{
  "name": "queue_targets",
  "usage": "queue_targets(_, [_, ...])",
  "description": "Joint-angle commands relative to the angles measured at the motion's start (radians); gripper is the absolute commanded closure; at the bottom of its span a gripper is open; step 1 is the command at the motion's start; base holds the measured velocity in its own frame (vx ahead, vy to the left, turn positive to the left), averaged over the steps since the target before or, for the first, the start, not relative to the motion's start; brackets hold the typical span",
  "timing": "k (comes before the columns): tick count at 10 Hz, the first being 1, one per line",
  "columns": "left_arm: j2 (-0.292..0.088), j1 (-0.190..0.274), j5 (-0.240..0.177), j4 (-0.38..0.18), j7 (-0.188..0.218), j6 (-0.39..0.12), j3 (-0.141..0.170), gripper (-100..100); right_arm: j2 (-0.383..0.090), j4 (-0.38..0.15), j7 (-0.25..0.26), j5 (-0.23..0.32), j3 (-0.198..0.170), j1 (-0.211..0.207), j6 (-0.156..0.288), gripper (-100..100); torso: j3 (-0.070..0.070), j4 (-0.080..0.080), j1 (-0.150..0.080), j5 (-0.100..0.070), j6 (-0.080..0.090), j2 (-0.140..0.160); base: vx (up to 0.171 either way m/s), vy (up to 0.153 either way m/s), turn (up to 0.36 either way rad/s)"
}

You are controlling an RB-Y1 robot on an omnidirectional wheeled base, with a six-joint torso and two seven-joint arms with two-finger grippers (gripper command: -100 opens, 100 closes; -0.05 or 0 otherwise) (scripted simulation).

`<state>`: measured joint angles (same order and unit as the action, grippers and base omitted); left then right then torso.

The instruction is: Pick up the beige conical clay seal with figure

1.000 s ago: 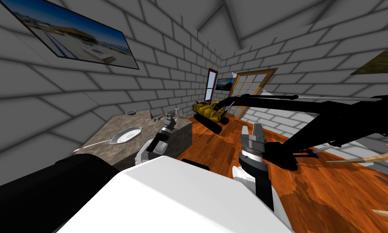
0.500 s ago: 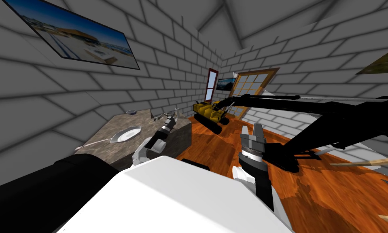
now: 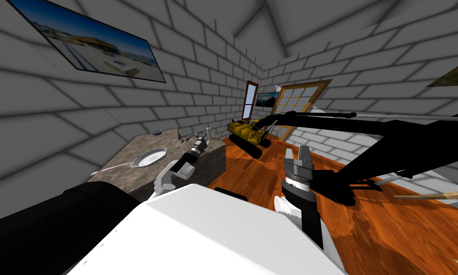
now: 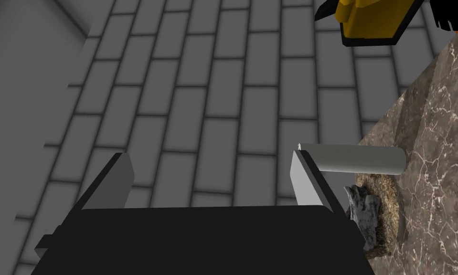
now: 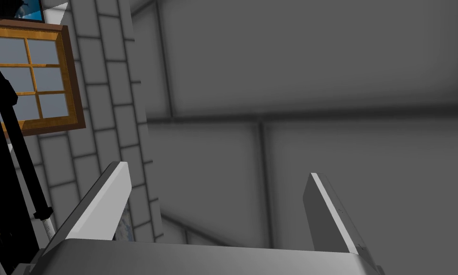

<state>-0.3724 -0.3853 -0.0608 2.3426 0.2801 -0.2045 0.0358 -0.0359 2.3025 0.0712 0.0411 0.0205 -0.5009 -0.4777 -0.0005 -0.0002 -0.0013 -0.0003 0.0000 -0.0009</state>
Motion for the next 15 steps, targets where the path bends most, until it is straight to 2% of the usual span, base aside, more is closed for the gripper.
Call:
queue_targets(1, [-0.012,0.003,-0.01,0.006,0.018,-0.05,0.004,-100,0.0,0.0,0.0,0.0,0.0,0.0,0.0,0,0.0,0.0,0.0,0.0,0.0,0.0,0.01,-0.027,0.023])
queue_targets(2, [-0.04,0.012,-0.032,0.017,0.051,-0.082,0.012,-100,0.0,0.0,0.0,0.0,0.0,0.0,0.0,0,0.0,0.0,0.0,0.0,0.0,0.0,0.012,-0.033,0.027])
queue_targets(3, [-0.04,0.012,-0.032,0.017,0.051,-0.113,0.012,-100,0.0,0.0,0.0,0.0,0.0,0.0,0.0,0,0.0,0.0,-0.001,0.0,0.0,0.0,0.015,-0.029,0.019])
queue_targets(4, [-0.04,0.012,-0.032,0.017,0.051,-0.121,0.012,-100,0.0,0.0,0.0,0.0,0.0,0.0,0.0,0,0.0,0.0,0.0,0.0,0.0,0.0,0.008,-0.013,0.003])
queue_targets(5, [-0.067,0.021,-0.056,0.026,0.083,-0.163,0.02,-100,0.0,0.0,0.0,0.0,0.0,0.0,0.0,0,0.0,0.0,0.0,0.0,0.0,0.0,0.015,-0.021,0.035])
queue_targets(6, [-0.067,0.021,-0.056,0.026,0.083,-0.189,0.02,-100,0.0,0.0,0.0,0.0,0.0,0.0,0.0,0,0.0,0.0,0.0,0.0,0.0,0.0,0.017,-0.021,0.018])
queue_targets(7, [-0.094,0.03,-0.081,0.035,0.114,-0.219,0.028,-100,0.0,0.0,0.0,0.0,0.0,0.0,0.0,0,0.0,0.0,0.0,0.0,0.0,0.0,0.018,-0.022,0.026])
queue_targets(9, [-0.094,0.03,-0.081,0.035,0.114,-0.258,0.028,-100,0.0,0.0,0.0,0.0,0.0,0.0,0.0,0,0.0,0.0,0.0,0.0,0.0,0.0,0.011,-0.016,0.008])
queue_targets(10, [-0.12,0.04,-0.108,0.043,0.144,-0.297,0.036,-100,0.0,0.0,0.0,0.0,0.0,0.0,0.0,0,0.0,0.0,0.001,0.0,0.0,0.0,0.015,-0.013,0.024])
queue_targets(11, [-0.12,0.04,-0.108,0.043,0.144,-0.323,0.036,-100,0.0,0.0,0.0,0.0,0.0,0.0,0.0,0,0.0,0.0,0.001,0.0,0.0,0.0,0.018,-0.012,0.019])
queue_targets(12, [-0.145,0.05,-0.135,0.051,0.173,-0.353,0.043,-100,0.0,0.0,0.0,0.0,0.0,0.0,0.0,0,0.0,0.0,0.001,0.0,0.0,0.0,0.026,-0.01,0.032])
queue_targets(14, [-0.145,0.05,-0.135,0.051,0.173,-0.397,0.043,-100,0.0,0.0,0.0,0.0,0.0,0.0,0.0,0,-0.001,0.0,0.001,0.0,0.0,-0.001,0.019,-0.008,0.003])
queue_targets(15, [-0.17,0.06,-0.164,0.057,0.2,-0.434,0.051,-100,0.0,0.0,0.0,0.0,0.0,0.0,0.0,0,0.0,0.0,0.001,0.0,0.0,0.0,0.019,-0.007,0.027])
